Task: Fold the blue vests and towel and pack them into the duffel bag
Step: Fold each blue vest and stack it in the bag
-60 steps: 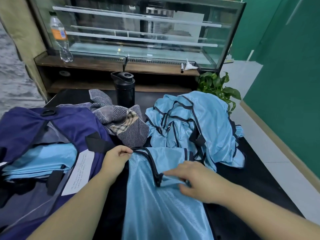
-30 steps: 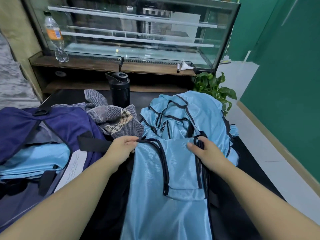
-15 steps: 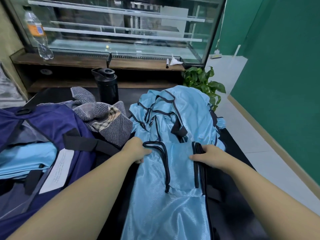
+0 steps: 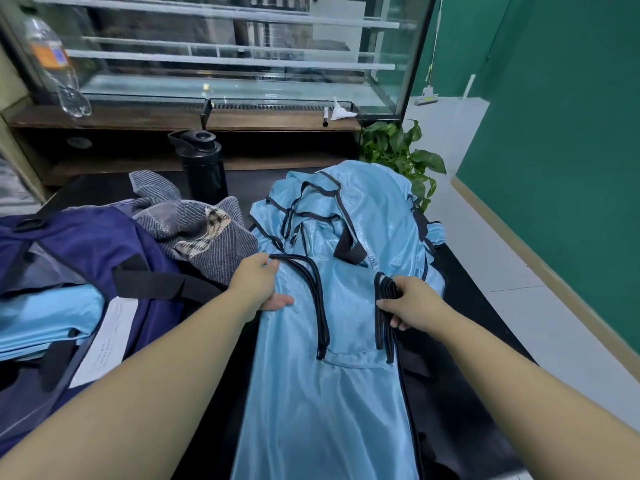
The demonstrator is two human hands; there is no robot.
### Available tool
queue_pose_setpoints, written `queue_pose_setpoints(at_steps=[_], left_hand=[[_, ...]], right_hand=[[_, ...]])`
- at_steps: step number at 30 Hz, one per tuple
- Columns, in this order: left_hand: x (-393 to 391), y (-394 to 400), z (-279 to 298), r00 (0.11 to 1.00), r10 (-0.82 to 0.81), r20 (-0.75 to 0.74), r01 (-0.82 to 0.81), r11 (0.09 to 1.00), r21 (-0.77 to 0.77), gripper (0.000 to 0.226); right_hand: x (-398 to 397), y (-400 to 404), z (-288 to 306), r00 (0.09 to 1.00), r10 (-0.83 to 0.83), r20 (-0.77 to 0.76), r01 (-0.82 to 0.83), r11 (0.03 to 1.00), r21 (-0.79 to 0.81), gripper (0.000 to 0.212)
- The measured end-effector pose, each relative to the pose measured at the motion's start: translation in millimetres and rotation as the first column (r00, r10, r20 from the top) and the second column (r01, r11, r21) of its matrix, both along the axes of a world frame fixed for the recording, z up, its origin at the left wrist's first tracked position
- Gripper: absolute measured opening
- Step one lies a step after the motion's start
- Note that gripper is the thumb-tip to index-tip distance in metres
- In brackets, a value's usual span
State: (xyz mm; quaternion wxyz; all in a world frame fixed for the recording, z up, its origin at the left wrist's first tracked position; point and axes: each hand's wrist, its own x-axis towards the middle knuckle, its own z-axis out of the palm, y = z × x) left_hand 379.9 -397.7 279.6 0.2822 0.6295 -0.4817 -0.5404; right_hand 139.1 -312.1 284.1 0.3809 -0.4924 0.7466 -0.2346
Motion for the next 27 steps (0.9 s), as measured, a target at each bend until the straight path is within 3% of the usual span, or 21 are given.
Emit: queue_pose_setpoints(at_steps=[2,5,7,12,18,21,27], left_hand=[[6,1,2,0.999,-0.043,0.026,0.044,0.997,-0.064,0.046],[14,6,7,0.996,-0.09,0.008,0.09,0.978,-0.189,0.023],[19,10,10,0.994,-0.113,-0.003,0.108,0.953,-0.283,0.022],[47,38,4,0.943,-0.204,0.265,0.314,0.812,-0.492,0.035],[81,79,-5,0.824,-0.353,0.443,0.543,0.715,-0.441,0.032],[85,99,-8,0.696,-0.395,0.6,0.691,0.596,-0.409,0.032],[90,116,-33,0.531,-0.443,0.722,0.829,0.446,-0.337,0.031]], right_hand=[[0,1,1,0.999,-0.051,0.006,0.051,0.995,-0.084,0.007],[0,5,5,0.994,-0.106,0.006,0.104,0.965,-0.242,0.007],[2,11,11,0.994,-0.107,-0.029,0.092,0.94,-0.33,0.001],[5,41,11,0.999,0.005,-0.05,-0.027,0.896,-0.444,0.018],[1,88,-5,0.954,0.206,-0.217,-0.291,0.8,-0.525,0.063],[-2,105,-13,0.893,0.266,-0.362,-0.422,0.773,-0.474,0.049],[-7,128,-26,0.776,0.334,-0.536,-0.544,0.784,-0.299,0.024]])
